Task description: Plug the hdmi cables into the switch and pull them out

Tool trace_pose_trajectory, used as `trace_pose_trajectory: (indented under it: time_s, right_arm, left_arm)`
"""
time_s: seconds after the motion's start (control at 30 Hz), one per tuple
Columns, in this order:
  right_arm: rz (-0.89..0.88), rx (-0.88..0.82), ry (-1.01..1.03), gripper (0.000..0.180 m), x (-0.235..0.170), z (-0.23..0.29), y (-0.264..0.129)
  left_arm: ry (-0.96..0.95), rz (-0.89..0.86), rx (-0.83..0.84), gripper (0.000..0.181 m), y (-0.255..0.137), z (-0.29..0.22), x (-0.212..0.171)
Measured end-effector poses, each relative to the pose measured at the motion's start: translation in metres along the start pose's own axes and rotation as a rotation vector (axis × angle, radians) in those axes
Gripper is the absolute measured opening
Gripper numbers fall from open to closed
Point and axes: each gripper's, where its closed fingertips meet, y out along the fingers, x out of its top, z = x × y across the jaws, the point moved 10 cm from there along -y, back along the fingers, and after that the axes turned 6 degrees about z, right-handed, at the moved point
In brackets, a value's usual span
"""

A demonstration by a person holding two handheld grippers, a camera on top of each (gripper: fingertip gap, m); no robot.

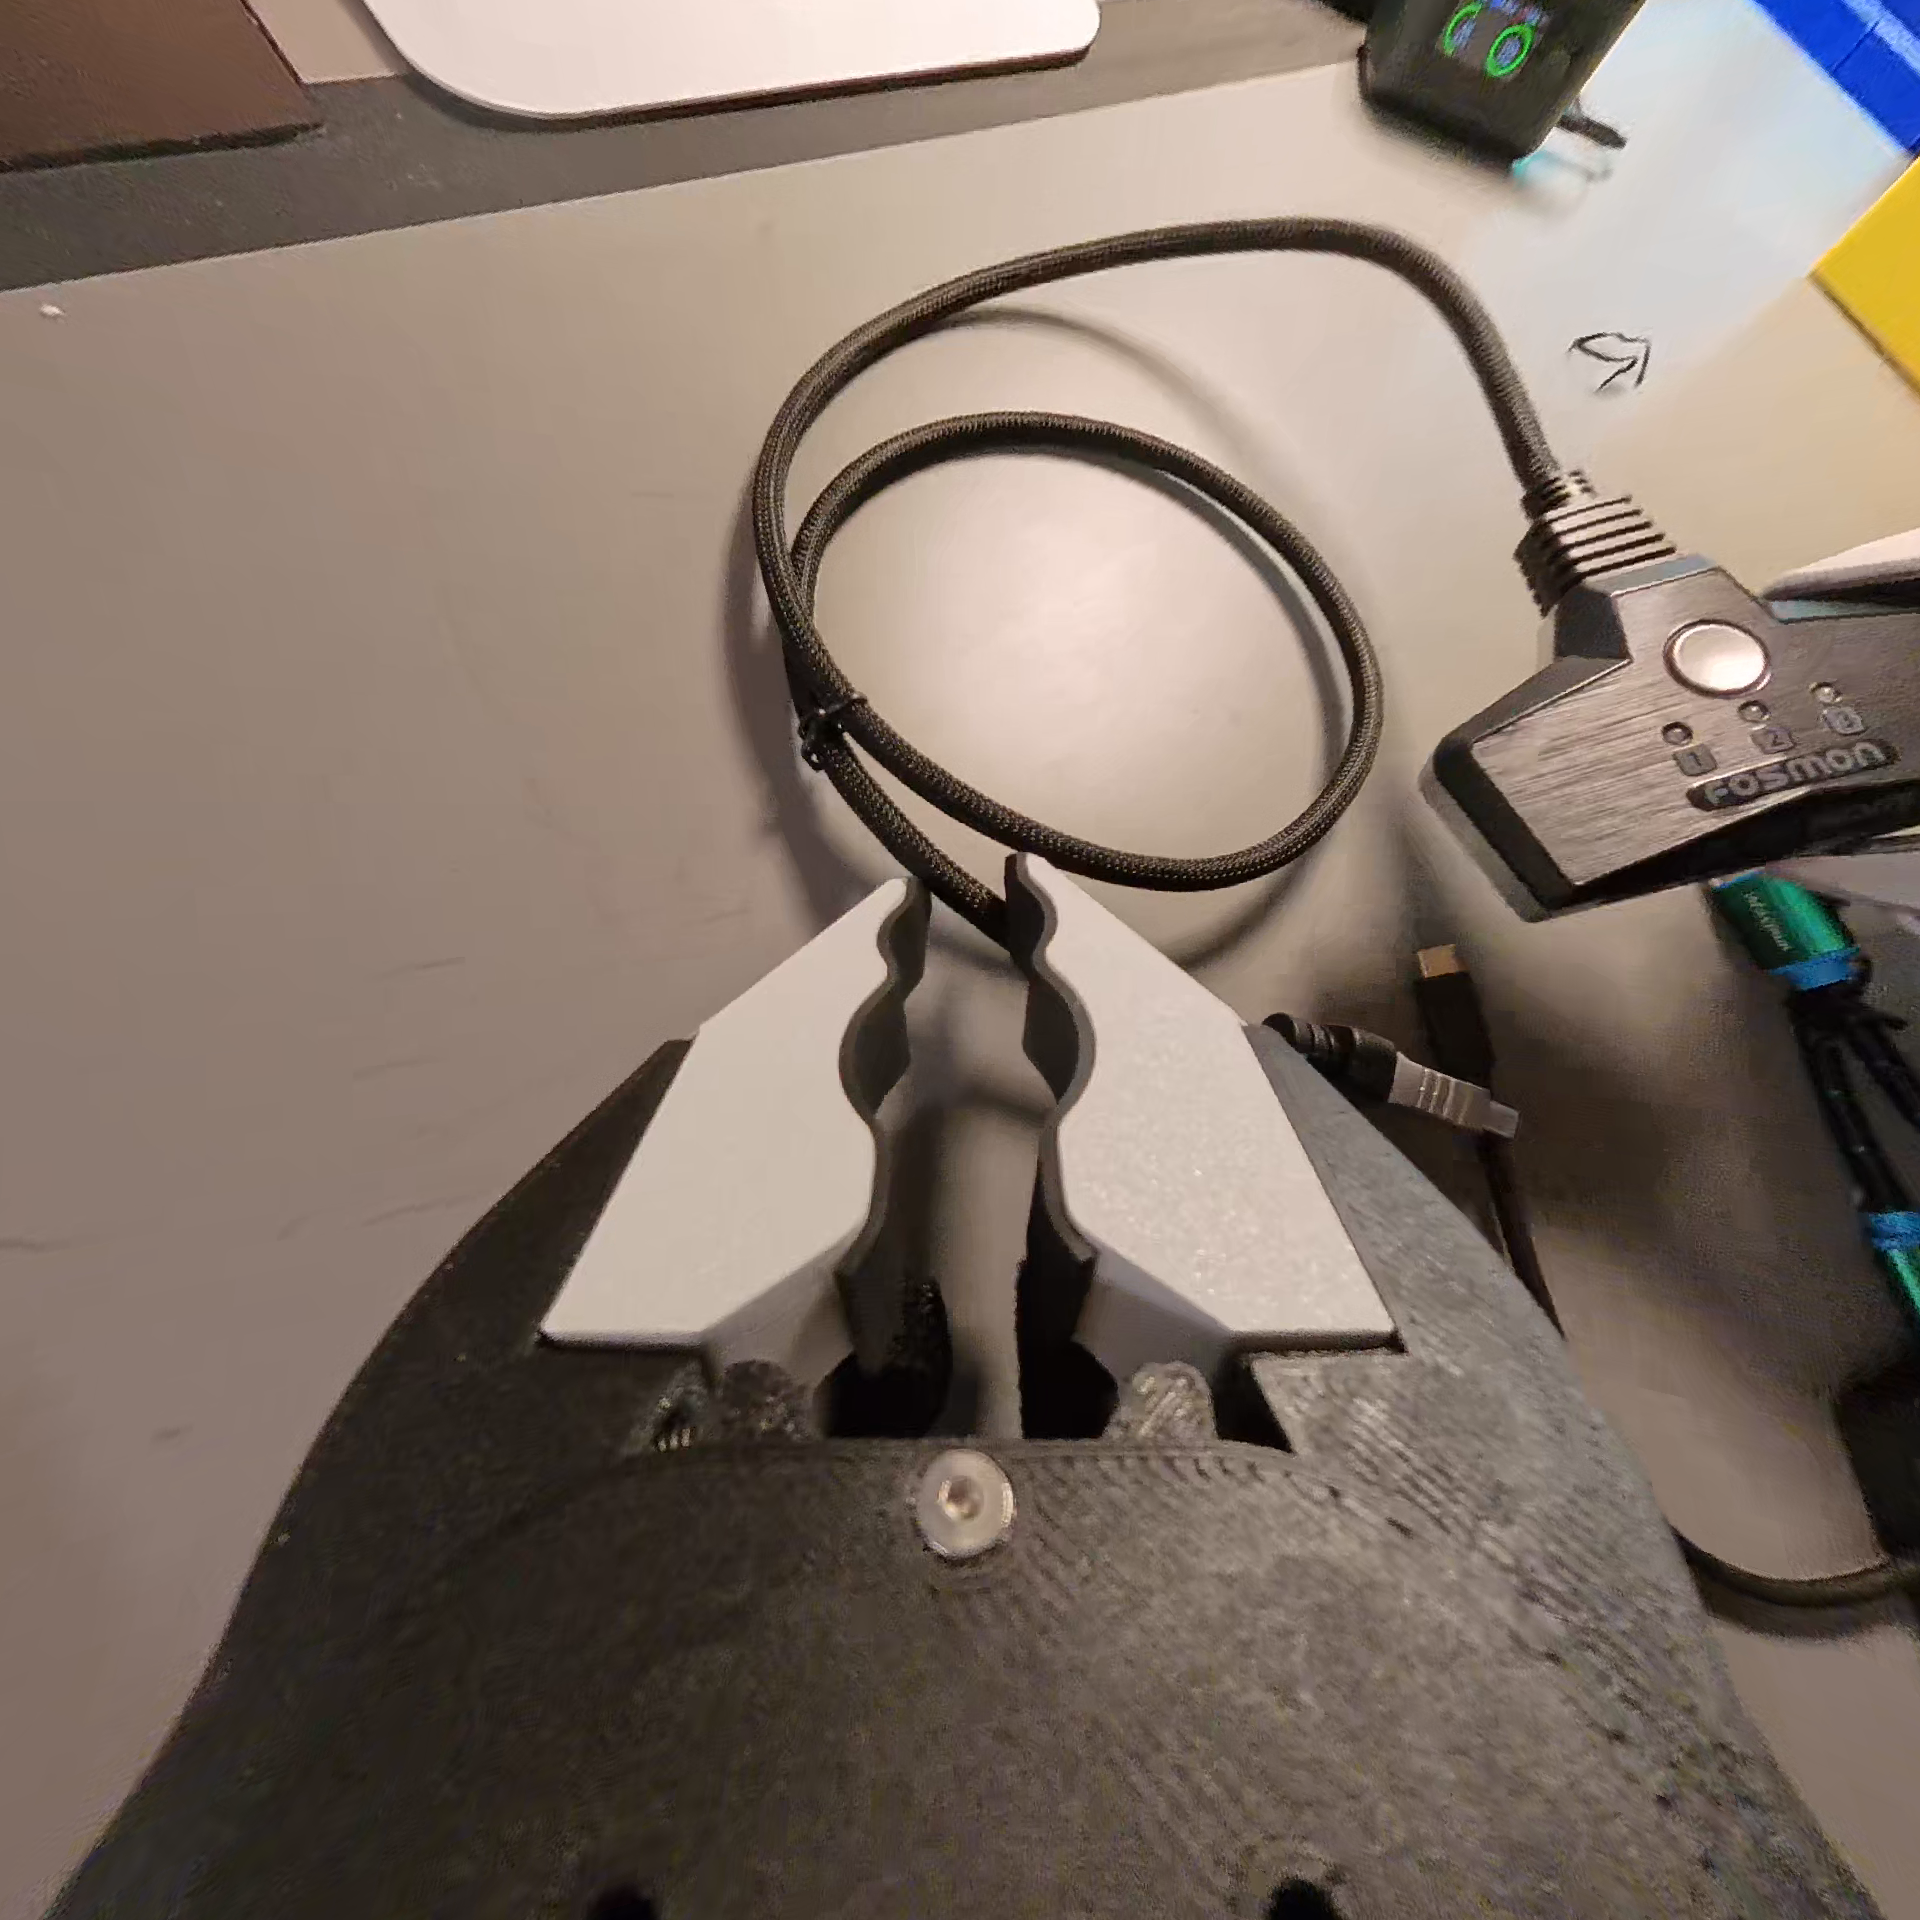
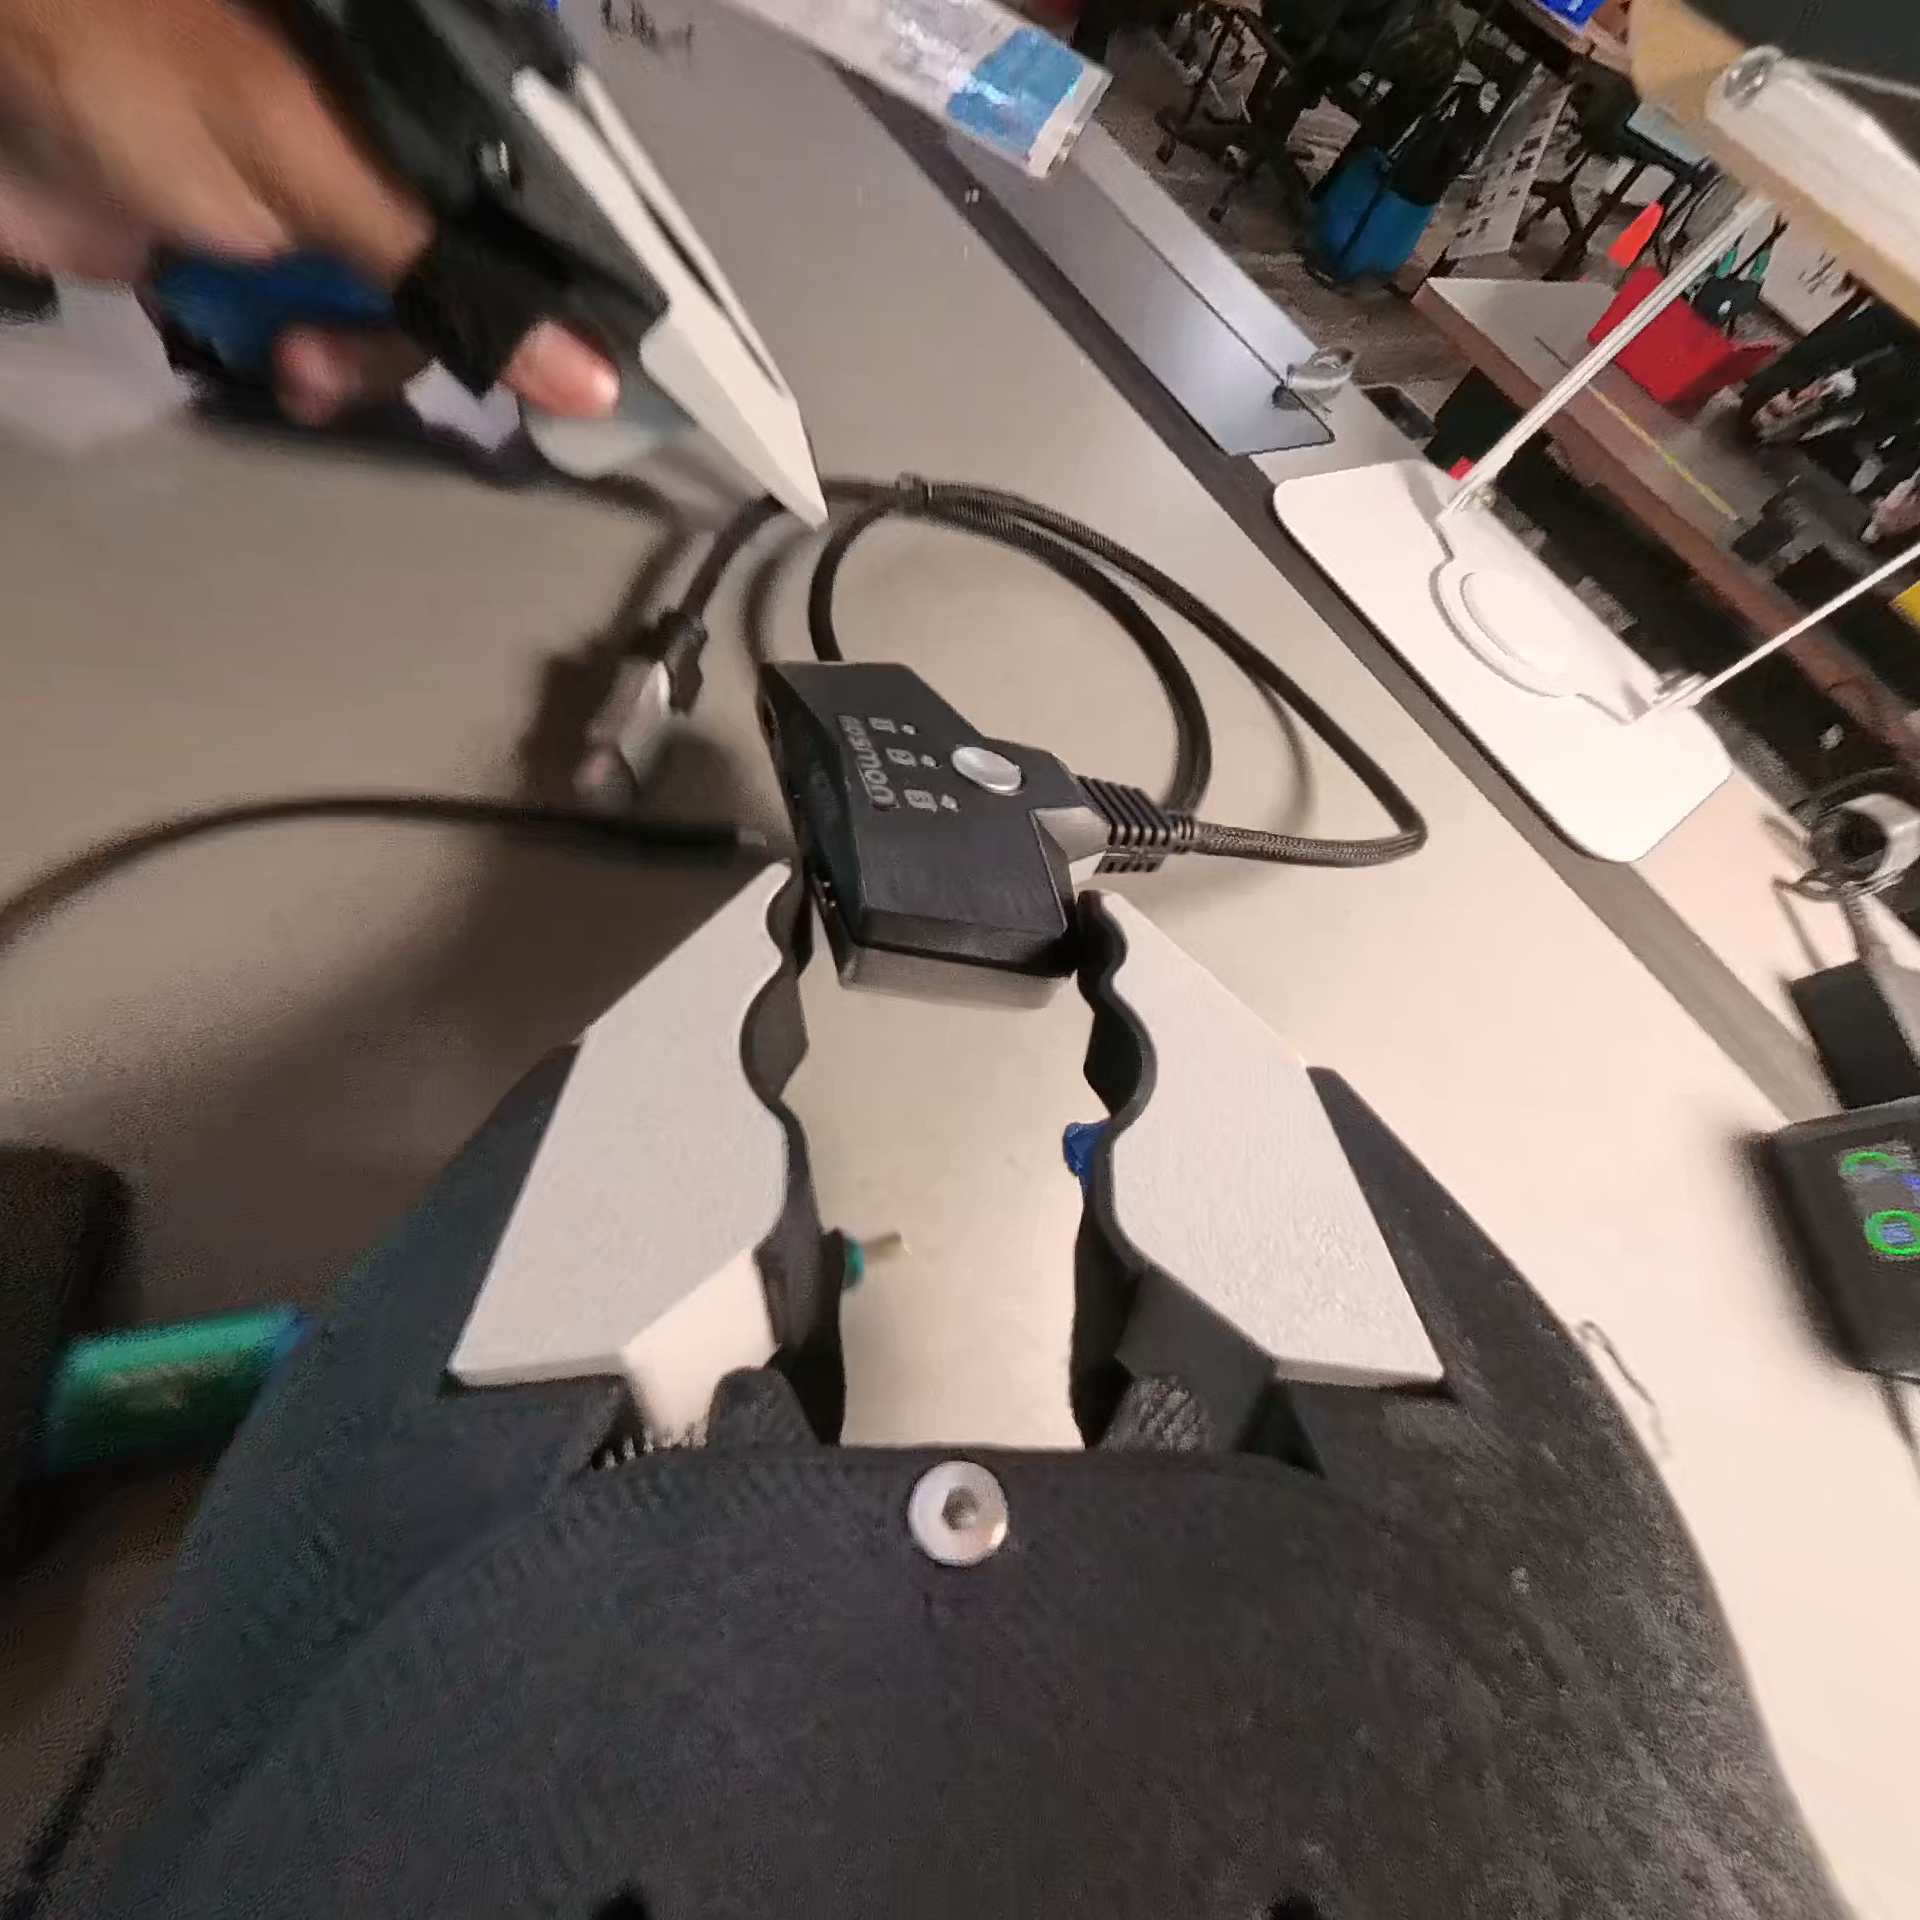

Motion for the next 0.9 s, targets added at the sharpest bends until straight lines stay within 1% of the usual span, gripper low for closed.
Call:
trace_pose_trajectory:
  time_s: [0.1,0.27,0.43,0.53,0.63,0.77,0.83,0.9]
  right_arm:
    - [0.013,0.049,0.058,0.05,0.011,0.012,0.008]
    - [0.076,0.095,-0.01,0.05,0.019,0.041,0.026]
    - [0.067,0.165,-0.018,0.05,0.031,0.059,0.028]
    - [0.121,0.224,-0.08,0.052,0.033,0.071,0.033]
    - [0.179,0.291,-0.172,0.051,0.031,0.082,0.034]
    - [0.201,0.368,-0.24,0.06,0.034,0.079,0.02]
    - [0.175,0.401,-0.243,0.058,0.039,0.066,0.008]
    - [0.136,0.387,-0.226,0.055,0.046,0.046,-0.001]
  left_arm:
    - [-0.018,-0.013,-0.026,0.016,0.001,-0.002,0.0]
    - [-0.054,-0.04,-0.051,0.014,0.0,0.0,0.0]
    - [-0.082,-0.058,-0.059,0.013,0.0,0.003,0.0]
    - [-0.093,-0.064,-0.057,0.013,-0.001,0.004,0.0]
    - [-0.105,-0.066,-0.076,0.013,-0.001,0.005,0.0]
    - [-0.108,-0.065,-0.087,0.012,-0.001,0.005,0.0]
    - [-0.102,-0.067,-0.091,0.012,-0.001,0.005,0.0]
    - [-0.093,-0.068,-0.097,0.012,-0.001,0.005,0.0]
